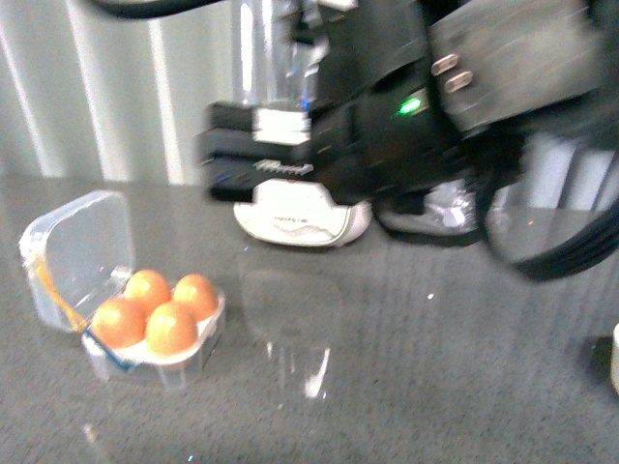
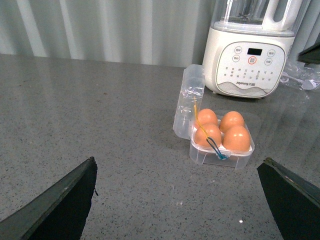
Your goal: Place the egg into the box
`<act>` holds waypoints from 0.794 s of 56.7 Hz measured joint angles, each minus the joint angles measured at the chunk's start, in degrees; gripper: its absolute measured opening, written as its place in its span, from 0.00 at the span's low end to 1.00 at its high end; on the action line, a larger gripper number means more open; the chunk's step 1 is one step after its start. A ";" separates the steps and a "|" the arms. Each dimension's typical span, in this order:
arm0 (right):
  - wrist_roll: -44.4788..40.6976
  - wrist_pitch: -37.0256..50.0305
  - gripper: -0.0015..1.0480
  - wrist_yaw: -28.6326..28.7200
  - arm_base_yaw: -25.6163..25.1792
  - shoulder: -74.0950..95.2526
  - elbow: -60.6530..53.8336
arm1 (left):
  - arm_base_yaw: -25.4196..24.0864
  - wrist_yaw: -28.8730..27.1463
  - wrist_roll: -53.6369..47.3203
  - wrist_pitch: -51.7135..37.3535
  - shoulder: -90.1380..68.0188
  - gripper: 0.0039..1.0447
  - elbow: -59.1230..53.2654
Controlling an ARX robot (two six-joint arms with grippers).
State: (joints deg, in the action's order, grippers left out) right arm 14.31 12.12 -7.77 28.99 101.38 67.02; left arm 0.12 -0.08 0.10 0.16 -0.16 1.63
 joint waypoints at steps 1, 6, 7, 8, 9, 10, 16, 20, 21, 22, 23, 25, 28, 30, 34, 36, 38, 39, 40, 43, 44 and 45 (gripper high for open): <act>-0.17 0.09 0.93 -1.51 -1.62 -1.05 -0.92 | 0.00 0.02 0.00 0.00 0.00 0.94 0.00; -0.46 1.77 0.93 -5.31 -7.34 -5.84 -4.94 | 0.00 0.02 0.00 0.00 0.00 0.94 -0.02; -0.42 2.12 0.93 -5.57 -8.33 -6.84 -5.70 | 0.00 0.00 0.00 0.00 0.00 0.94 0.00; -0.37 2.27 0.93 -6.05 -9.75 -8.39 -6.71 | 0.00 0.00 0.00 0.00 0.00 0.94 0.00; -0.28 2.23 0.93 -6.58 -10.62 -9.35 -7.28 | 0.00 0.00 0.00 0.00 0.00 0.94 0.00; -0.02 2.14 0.93 -6.95 -11.39 -10.36 -7.76 | 0.00 0.02 0.00 0.00 0.00 0.94 0.00; 0.90 2.21 0.93 -7.17 -14.60 -15.02 -9.35 | 0.00 0.00 0.00 0.00 0.00 0.94 0.00; 0.02 4.61 0.90 -6.45 -16.33 -18.10 -10.49 | 0.00 0.02 0.00 0.00 0.00 0.94 0.00; -1.42 6.67 0.87 -5.22 -16.90 -19.17 -11.32 | 0.00 0.02 0.00 0.00 0.00 0.94 0.00; -2.21 8.68 0.85 -4.42 -17.14 -19.74 -12.31 | 0.00 0.02 0.00 0.00 0.00 0.94 0.00; -3.91 11.08 0.82 -3.50 -17.55 -21.07 -13.79 | 0.00 0.00 0.00 0.00 0.00 0.94 0.00; -6.36 13.49 0.77 -2.95 -18.05 -23.28 -16.15 | 0.00 -0.02 0.00 0.00 0.00 0.94 0.00; -10.05 14.34 0.67 -2.34 -18.71 -28.63 -21.22 | 0.00 0.00 0.00 0.00 0.00 0.94 0.00; -11.08 14.84 0.62 -1.90 -19.06 -31.26 -23.89 | 0.00 0.00 0.00 0.00 0.00 0.94 -0.02; -12.59 16.94 0.50 -0.98 -19.98 -36.02 -29.40 | 0.00 0.02 0.00 0.00 0.00 0.94 0.00; -13.03 18.16 0.43 -0.44 -20.55 -37.83 -32.09 | 0.00 0.02 0.00 0.00 0.00 0.94 0.00; -13.20 18.93 0.38 -0.07 -20.94 -38.82 -33.99 | 0.00 0.02 0.00 0.00 0.00 0.94 0.00; -13.35 19.39 0.34 0.13 -21.22 -39.36 -35.26 | 0.00 0.02 0.00 0.00 0.00 0.94 -0.02; -13.55 19.78 0.31 0.33 -21.46 -39.87 -36.50 | 0.00 0.02 0.00 0.00 0.00 0.94 0.00; -13.75 20.70 0.23 0.90 -22.01 -41.13 -39.67 | 0.00 0.00 0.00 0.00 0.00 0.94 -0.02; -13.79 20.85 0.21 1.05 -22.12 -41.42 -40.26 | 0.00 0.00 0.00 0.00 0.00 0.94 0.00; -13.92 21.18 0.18 1.29 -22.34 -41.97 -41.40 | 0.00 0.02 0.00 0.00 0.00 0.94 0.00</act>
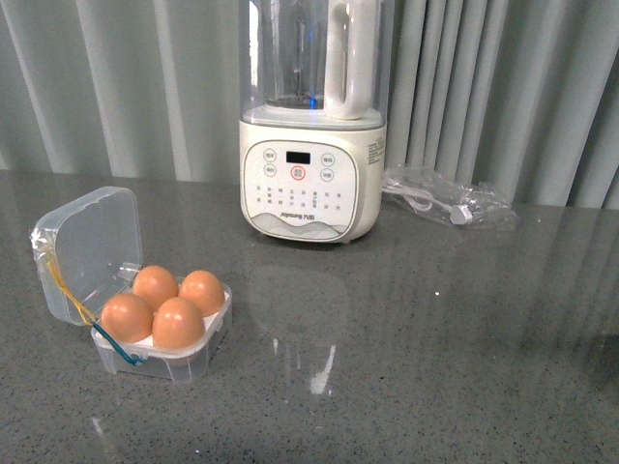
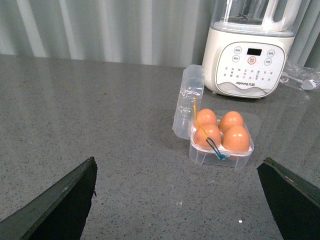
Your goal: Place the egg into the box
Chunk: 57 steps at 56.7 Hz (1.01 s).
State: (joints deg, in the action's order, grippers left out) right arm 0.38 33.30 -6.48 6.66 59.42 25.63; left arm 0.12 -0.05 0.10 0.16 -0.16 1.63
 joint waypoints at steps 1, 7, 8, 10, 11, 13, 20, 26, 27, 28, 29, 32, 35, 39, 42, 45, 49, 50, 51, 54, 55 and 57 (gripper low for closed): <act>-0.04 0.28 0.14 0.22 -0.17 -0.59 -1.07 | 0.00 0.00 0.00 0.00 0.00 0.94 0.00; -0.33 1.66 0.03 1.20 -1.22 -4.07 -5.84 | 0.00 0.00 0.00 0.00 0.00 0.94 0.00; -0.33 1.75 0.03 1.29 -1.31 -4.37 -6.21 | 0.00 0.00 0.00 0.00 0.00 0.94 0.00; -0.33 2.03 0.03 1.62 -1.68 -5.62 -7.63 | 0.00 0.00 0.00 0.00 0.00 0.94 0.00; -0.33 2.10 0.03 1.66 -1.77 -5.92 -7.98 | 0.00 0.00 0.00 0.00 0.00 0.94 0.00; -0.33 2.21 0.03 1.95 -2.05 -7.04 -9.25 | 0.00 -0.02 0.00 0.00 0.00 0.94 0.00; -0.37 2.25 0.03 6.19 -5.18 -10.34 -12.74 | 0.00 0.00 0.00 0.00 0.00 0.94 0.00; -0.37 1.97 0.03 6.14 -6.49 -13.27 -15.23 | 0.00 -0.02 0.00 0.00 0.00 0.94 0.00; -0.37 1.81 0.03 6.14 -6.54 -13.88 -15.69 | 0.00 0.00 0.00 0.00 0.00 0.94 -0.02; -0.37 1.75 0.03 6.16 -6.54 -14.16 -15.89 | 0.00 0.00 0.00 0.00 0.00 0.94 0.00; -0.37 1.62 0.03 6.19 -6.54 -14.71 -16.28 | 0.00 0.00 0.00 0.00 0.00 0.94 0.00; -0.37 1.11 0.03 6.25 -6.54 -16.00 -17.18 | 0.00 0.00 0.00 0.00 0.00 0.94 0.00; -0.37 0.61 0.03 6.32 -6.54 -17.40 -18.01 | 0.00 0.00 0.00 0.00 0.00 0.94 0.00; -0.37 -0.31 0.03 6.36 -6.54 -19.37 -19.12 | 0.00 -0.02 0.00 0.00 0.00 0.94 -0.02; -0.37 -1.03 0.03 6.38 -6.54 -20.81 -19.87 | 0.00 0.00 0.00 0.00 0.00 0.94 0.00; -0.37 -2.08 0.03 6.36 -6.54 -22.56 -20.65 | 0.00 0.00 0.00 0.00 0.00 0.94 -0.02; -0.37 -3.37 0.03 6.36 -6.54 -24.61 -21.38 | 0.00 0.00 0.00 0.00 0.00 0.94 0.00; -0.37 -3.74 0.03 6.38 -6.54 -25.20 -21.55 | 0.00 0.00 0.00 0.00 0.00 0.94 0.00; -0.37 -3.91 0.03 6.36 -6.54 -25.49 -21.64 | 0.00 0.00 0.00 0.00 0.00 0.94 0.00; -0.37 -5.03 0.03 6.38 -6.54 -27.19 -22.16 | 0.00 -0.02 0.00 0.00 0.00 0.94 -0.02; -0.37 -5.62 0.03 6.38 -6.54 -28.04 -22.40 | 0.00 -0.02 0.00 0.00 0.00 0.94 0.00; -0.37 -6.62 0.03 6.38 -6.54 -29.42 -22.77 | 0.00 0.00 0.00 0.00 0.00 0.94 0.00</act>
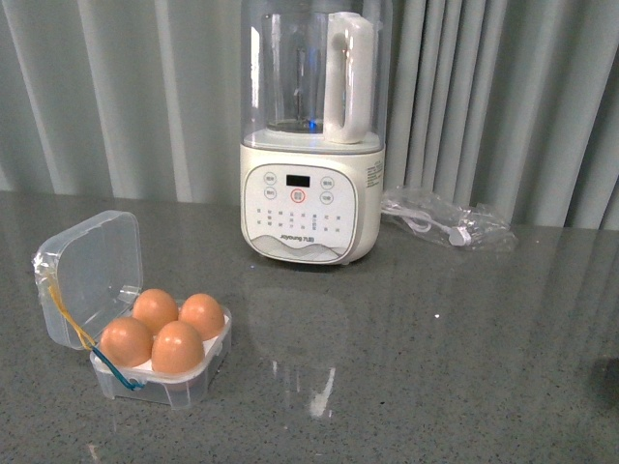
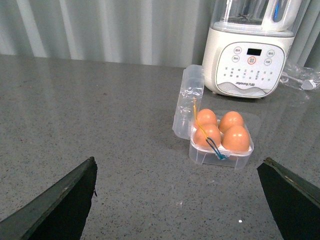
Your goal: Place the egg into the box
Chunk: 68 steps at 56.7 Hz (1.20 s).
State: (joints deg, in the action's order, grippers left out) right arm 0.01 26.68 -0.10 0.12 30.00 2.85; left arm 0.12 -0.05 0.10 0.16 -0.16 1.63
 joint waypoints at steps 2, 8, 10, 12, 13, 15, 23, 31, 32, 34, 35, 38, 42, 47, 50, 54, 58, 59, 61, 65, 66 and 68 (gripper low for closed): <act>0.00 -1.01 0.03 -0.02 0.00 -1.38 -0.37 | 0.00 0.00 0.00 0.00 0.00 0.94 0.00; 0.00 -0.74 0.03 0.00 0.00 -3.91 -2.69 | 0.00 -0.02 0.00 0.00 0.00 0.94 0.00; -0.02 -1.84 0.03 0.00 0.00 -4.92 -2.69 | 0.00 0.00 0.00 0.00 0.00 0.94 0.00; 0.00 -2.91 0.03 0.00 0.00 -5.97 -2.69 | 0.00 0.00 0.00 0.00 0.00 0.94 -0.02; 0.00 -3.45 0.03 0.00 0.00 -6.54 -2.69 | 0.00 0.00 0.00 0.00 0.00 0.94 0.00; 0.00 -4.17 0.03 0.00 0.00 -7.39 -2.69 | 0.00 0.00 0.00 0.00 0.00 0.94 0.00; 0.00 -8.00 0.03 0.00 0.00 -11.52 -2.69 | 0.00 0.00 0.00 0.00 0.00 0.94 -0.02; 0.00 -11.10 0.03 0.00 0.00 -14.53 -2.69 | 0.00 0.00 0.00 0.00 0.00 0.94 -0.02; 0.00 -11.47 0.03 0.00 0.00 -14.95 -2.69 | 0.00 0.00 0.00 0.00 0.00 0.94 0.00; 0.00 -11.98 0.03 0.00 0.00 -15.52 -2.69 | 0.00 0.00 0.00 0.00 0.00 0.94 0.00; 0.00 -12.33 0.03 0.00 0.00 -15.87 -2.69 | 0.00 0.00 0.00 0.00 0.00 0.94 0.00; 0.00 -13.20 0.03 0.00 0.00 -16.70 -2.69 | 0.00 0.00 0.00 0.00 0.00 0.94 -0.02; 0.00 -14.29 0.03 0.00 0.00 -17.77 -2.69 | 0.00 0.00 0.00 0.00 0.00 0.94 0.00; 0.00 -15.43 0.03 0.00 0.00 -18.91 -2.69 | 0.00 0.00 0.00 0.00 0.00 0.94 0.00; 0.00 -16.09 0.03 0.00 0.00 -19.56 -2.69 | 0.00 0.00 0.00 0.00 0.00 0.94 0.00; 0.00 -19.15 0.03 0.00 0.00 -22.23 -2.62 | 0.00 0.00 0.00 0.00 0.00 0.94 0.00; -0.02 -25.86 0.03 0.04 0.00 -27.28 -2.64 | 0.00 -0.02 0.00 0.00 0.00 0.94 0.00; -0.02 -26.27 0.03 0.04 -0.02 -28.17 -2.64 | 0.00 -0.04 0.00 0.00 0.00 0.94 0.00; -0.02 -26.32 0.03 0.04 -0.02 -29.24 -2.64 | 0.00 -0.02 0.00 0.00 0.00 0.94 0.00; -0.02 -26.56 0.03 0.02 -0.02 -29.70 -2.64 | 0.00 0.00 0.00 0.00 0.09 0.94 0.00; -0.02 -26.60 0.03 0.02 -0.02 -29.70 -2.64 | 0.00 0.02 0.00 0.00 0.09 0.94 0.00; -0.02 -26.64 0.03 0.02 -0.02 -29.70 -2.64 | 0.00 0.00 0.00 0.00 0.09 0.94 -0.02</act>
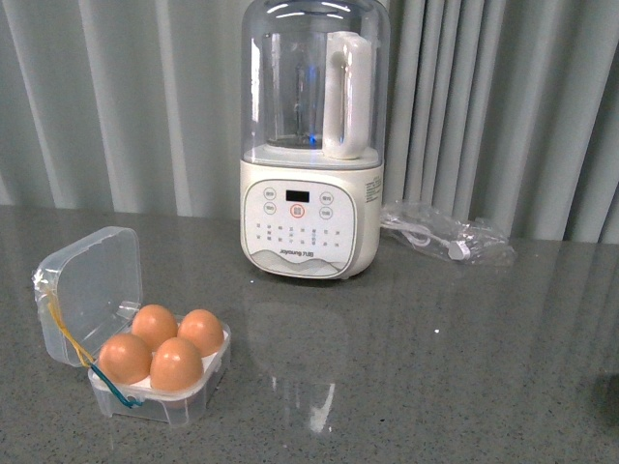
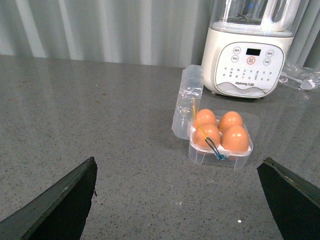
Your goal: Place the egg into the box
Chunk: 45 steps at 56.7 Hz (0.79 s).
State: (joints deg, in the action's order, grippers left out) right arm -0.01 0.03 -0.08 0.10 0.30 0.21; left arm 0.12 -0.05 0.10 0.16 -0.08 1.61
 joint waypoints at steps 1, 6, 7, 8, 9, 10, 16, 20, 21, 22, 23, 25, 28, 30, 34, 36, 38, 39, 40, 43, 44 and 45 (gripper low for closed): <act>0.00 0.00 0.03 0.00 0.00 0.00 0.00 | 0.00 0.00 0.00 0.00 0.00 0.94 0.02; -0.02 0.00 0.11 0.02 0.00 0.00 0.00 | 0.00 0.00 0.00 0.00 0.02 0.94 0.02; -0.02 0.00 0.15 0.02 0.00 0.00 0.00 | 0.00 0.00 0.00 0.00 0.02 0.94 0.02; -0.02 0.00 0.18 0.02 0.00 0.00 0.00 | 0.00 0.00 0.00 0.00 0.02 0.94 0.02; -0.02 0.00 0.20 0.02 0.00 0.00 0.00 | 0.00 0.00 0.00 0.00 0.02 0.94 0.02; -0.02 0.00 0.23 0.02 0.00 0.00 0.00 | 0.00 0.00 0.00 0.00 0.02 0.94 0.00; -0.02 0.00 0.40 0.00 0.00 0.00 0.00 | 0.00 0.00 0.00 0.00 0.02 0.94 0.02; -0.02 0.00 0.52 0.00 0.00 0.00 0.00 | 0.00 0.00 0.00 0.00 0.02 0.94 0.02; -0.02 0.00 0.54 0.00 0.00 0.00 0.00 | 0.00 0.00 0.00 0.00 0.02 0.94 0.02; -0.02 0.00 0.57 0.00 0.00 0.00 0.00 | 0.00 0.00 0.00 0.00 0.02 0.94 0.02; -0.02 0.00 0.60 0.00 0.00 0.00 0.00 | 0.00 0.00 0.00 0.00 0.02 0.94 0.02; -0.02 0.00 0.66 0.00 0.00 0.00 0.00 | 0.00 0.00 0.00 0.00 0.02 0.94 0.02; -0.02 0.00 0.74 0.00 0.00 0.00 0.00 | 0.00 0.00 0.00 0.00 0.02 0.94 0.02; -0.02 0.00 0.81 0.00 0.00 0.00 0.00 | 0.00 0.00 0.00 0.00 0.02 0.94 0.02; -0.02 0.00 0.91 0.00 0.00 0.00 0.00 | 0.00 0.00 0.00 0.00 0.02 0.94 0.02; 0.07 0.00 0.95 0.00 0.00 0.00 0.00 | 0.00 0.00 0.00 0.00 0.02 0.94 0.02; 0.02 0.00 0.94 0.00 0.00 0.00 0.00 | 0.00 0.00 0.00 0.00 0.02 0.94 0.02; 0.02 0.00 0.93 0.00 0.00 0.00 0.00 | 0.00 0.00 0.00 0.00 0.02 0.94 0.02; 0.00 0.00 0.92 0.00 0.00 0.00 0.00 | 0.00 0.00 0.00 0.00 0.02 0.94 0.02; 0.00 0.00 0.93 0.00 0.00 0.00 0.00 | 0.00 0.00 0.00 0.00 0.02 0.94 0.02; 0.00 0.00 0.93 0.00 0.00 0.00 0.00 | 0.00 0.00 0.00 0.00 0.02 0.94 0.02; 0.00 0.00 0.93 0.00 0.00 0.00 0.00 | 0.00 0.00 0.00 0.00 0.02 0.94 0.00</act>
State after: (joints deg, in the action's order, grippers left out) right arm -0.01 0.03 -0.08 0.10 0.30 0.21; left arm 0.12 -0.05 0.10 0.16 -0.05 1.61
